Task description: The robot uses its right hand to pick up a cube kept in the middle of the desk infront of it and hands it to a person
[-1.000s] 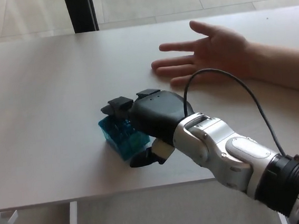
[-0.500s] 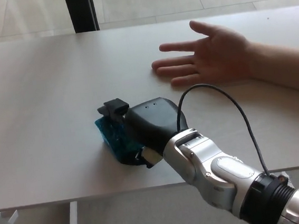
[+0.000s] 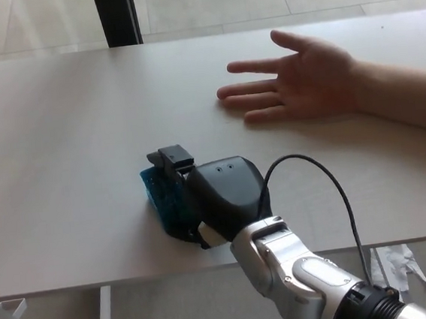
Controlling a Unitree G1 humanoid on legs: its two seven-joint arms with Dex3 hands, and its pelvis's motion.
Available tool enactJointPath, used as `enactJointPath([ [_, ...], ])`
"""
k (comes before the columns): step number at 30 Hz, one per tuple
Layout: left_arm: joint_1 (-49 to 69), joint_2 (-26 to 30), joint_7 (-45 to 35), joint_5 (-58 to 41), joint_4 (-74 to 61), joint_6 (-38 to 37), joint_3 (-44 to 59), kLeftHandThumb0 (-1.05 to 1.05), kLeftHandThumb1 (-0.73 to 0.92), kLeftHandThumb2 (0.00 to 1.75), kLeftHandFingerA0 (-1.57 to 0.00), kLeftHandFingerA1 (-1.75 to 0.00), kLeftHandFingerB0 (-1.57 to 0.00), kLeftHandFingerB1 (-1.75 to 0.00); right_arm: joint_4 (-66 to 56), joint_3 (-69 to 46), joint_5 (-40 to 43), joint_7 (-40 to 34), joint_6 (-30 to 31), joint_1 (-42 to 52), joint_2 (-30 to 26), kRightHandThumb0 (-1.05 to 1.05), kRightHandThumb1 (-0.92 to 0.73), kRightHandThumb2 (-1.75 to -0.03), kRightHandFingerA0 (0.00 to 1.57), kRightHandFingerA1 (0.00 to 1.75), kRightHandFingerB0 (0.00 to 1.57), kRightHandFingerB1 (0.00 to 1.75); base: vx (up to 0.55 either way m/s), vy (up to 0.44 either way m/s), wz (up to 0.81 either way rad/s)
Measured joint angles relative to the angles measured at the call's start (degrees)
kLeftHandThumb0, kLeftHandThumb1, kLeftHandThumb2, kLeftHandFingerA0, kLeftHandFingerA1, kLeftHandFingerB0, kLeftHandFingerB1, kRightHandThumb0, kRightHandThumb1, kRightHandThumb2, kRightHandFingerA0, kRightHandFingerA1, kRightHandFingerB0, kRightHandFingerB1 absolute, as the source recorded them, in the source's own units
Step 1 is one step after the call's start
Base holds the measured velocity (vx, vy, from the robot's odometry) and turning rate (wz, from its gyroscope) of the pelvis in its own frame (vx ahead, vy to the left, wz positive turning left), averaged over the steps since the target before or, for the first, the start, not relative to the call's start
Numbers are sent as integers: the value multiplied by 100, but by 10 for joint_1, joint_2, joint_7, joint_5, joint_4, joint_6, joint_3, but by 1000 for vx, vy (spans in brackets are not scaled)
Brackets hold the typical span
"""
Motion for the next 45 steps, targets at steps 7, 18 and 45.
enactJointPath([
  [7, -1, 0, -1, 0, -1, -7, -2, -57, 49, 55, -83, -58, -66, -43, 9, -5, -12, -30, -6, 6, 0, -40, -53, -70, 110, 175, 85, 80, 0, 0, 0],
  [18, 1, 2, -4, 0, 0, -10, -5, -58, 49, 56, -83, -59, -66, -43, -63, -59, -10, 20, -30, -17, -67, -32, -57, -71, 99, 175, 88, 83, 0, 0, 0],
  [45, 12, 2, -5, -1, 0, -10, -9, -59, 49, 56, -78, -59, -64, -42, 66, -214, 13, 71, -81, -223, -227, -42, -47, -59, 98, 166, 94, 61, 0, 0, 0],
])
